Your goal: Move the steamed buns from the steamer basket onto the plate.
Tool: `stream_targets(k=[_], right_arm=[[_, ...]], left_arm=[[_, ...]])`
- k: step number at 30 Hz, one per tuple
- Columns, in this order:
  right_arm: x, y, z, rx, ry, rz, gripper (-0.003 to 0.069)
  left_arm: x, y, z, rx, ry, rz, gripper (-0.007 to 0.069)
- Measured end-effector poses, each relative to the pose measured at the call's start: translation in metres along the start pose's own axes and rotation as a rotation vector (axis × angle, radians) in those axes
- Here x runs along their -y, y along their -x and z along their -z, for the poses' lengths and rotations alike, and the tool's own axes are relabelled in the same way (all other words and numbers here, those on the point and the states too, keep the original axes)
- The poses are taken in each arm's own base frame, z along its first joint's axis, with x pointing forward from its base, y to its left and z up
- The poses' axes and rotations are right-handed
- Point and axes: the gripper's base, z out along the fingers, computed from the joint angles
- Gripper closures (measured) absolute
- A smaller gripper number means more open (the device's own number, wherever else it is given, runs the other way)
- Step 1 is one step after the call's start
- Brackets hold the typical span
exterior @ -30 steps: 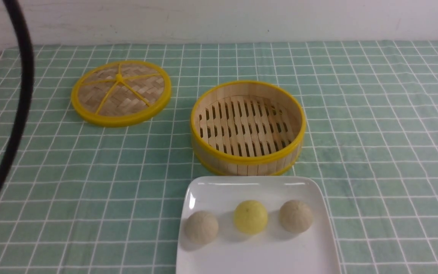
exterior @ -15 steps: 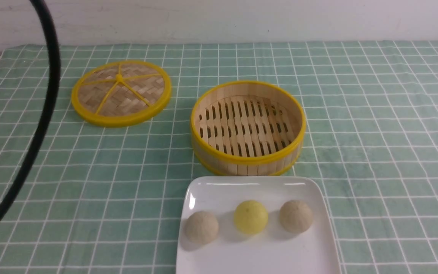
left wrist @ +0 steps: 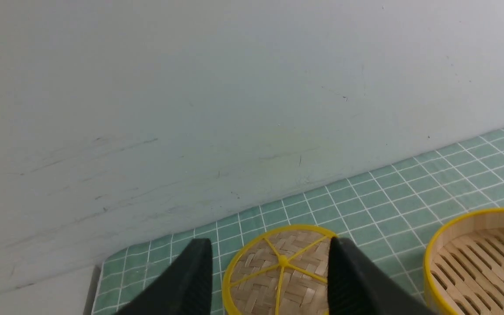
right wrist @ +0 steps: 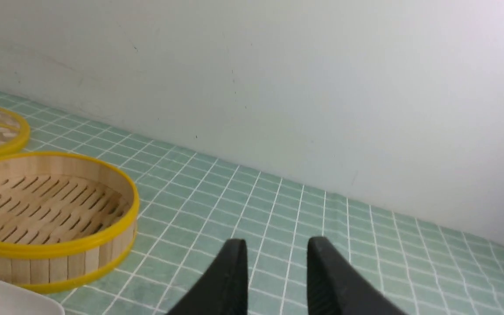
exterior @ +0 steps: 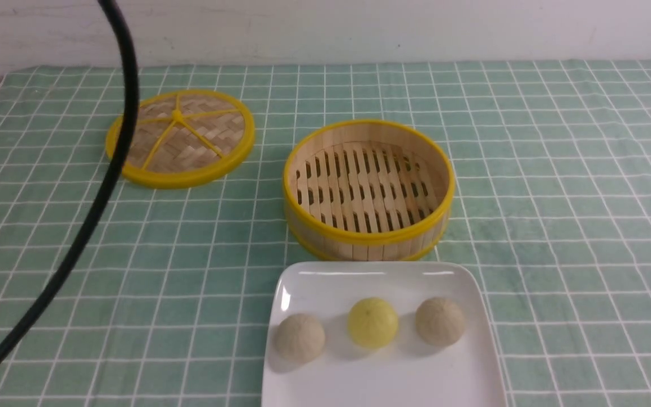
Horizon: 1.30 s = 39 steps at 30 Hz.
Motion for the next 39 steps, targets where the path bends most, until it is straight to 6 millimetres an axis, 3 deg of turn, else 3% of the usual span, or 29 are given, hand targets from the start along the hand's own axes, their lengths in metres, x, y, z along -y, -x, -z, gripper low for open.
stream_targets(k=[6, 16, 24, 28, 31, 39], right_arm=[[-0.007, -0.025, -0.009, -0.071, 0.005, -0.149, 0.0433], [-0.017, -0.048, -0.017, -0.090, 0.045, -0.277, 0.0426], [-0.043, -0.029, -0.032, 0.162, 0.287, 0.013, 0.0423], [-0.057, -0.029, -0.043, 0.136, 0.397, -0.008, 0.0422], [-0.060, -0.033, -0.050, 0.076, 0.410, -0.065, 0.0424], [-0.053, -0.036, -0.048, 0.074, 0.341, 0.084, 0.0475]], left_arm=[[0.002, -0.002, -0.007, -0.019, -0.005, -0.004, 0.0244], [0.002, -0.002, -0.008, -0.023, -0.006, -0.004, 0.0244], [0.002, -0.002, -0.008, -0.021, -0.006, -0.004, 0.0244], [0.002, -0.002, -0.008, -0.023, -0.006, -0.004, 0.0244], [0.002, -0.003, -0.008, -0.030, -0.006, -0.004, 0.0244], [0.002, -0.004, -0.008, -0.039, -0.005, -0.004, 0.0244]])
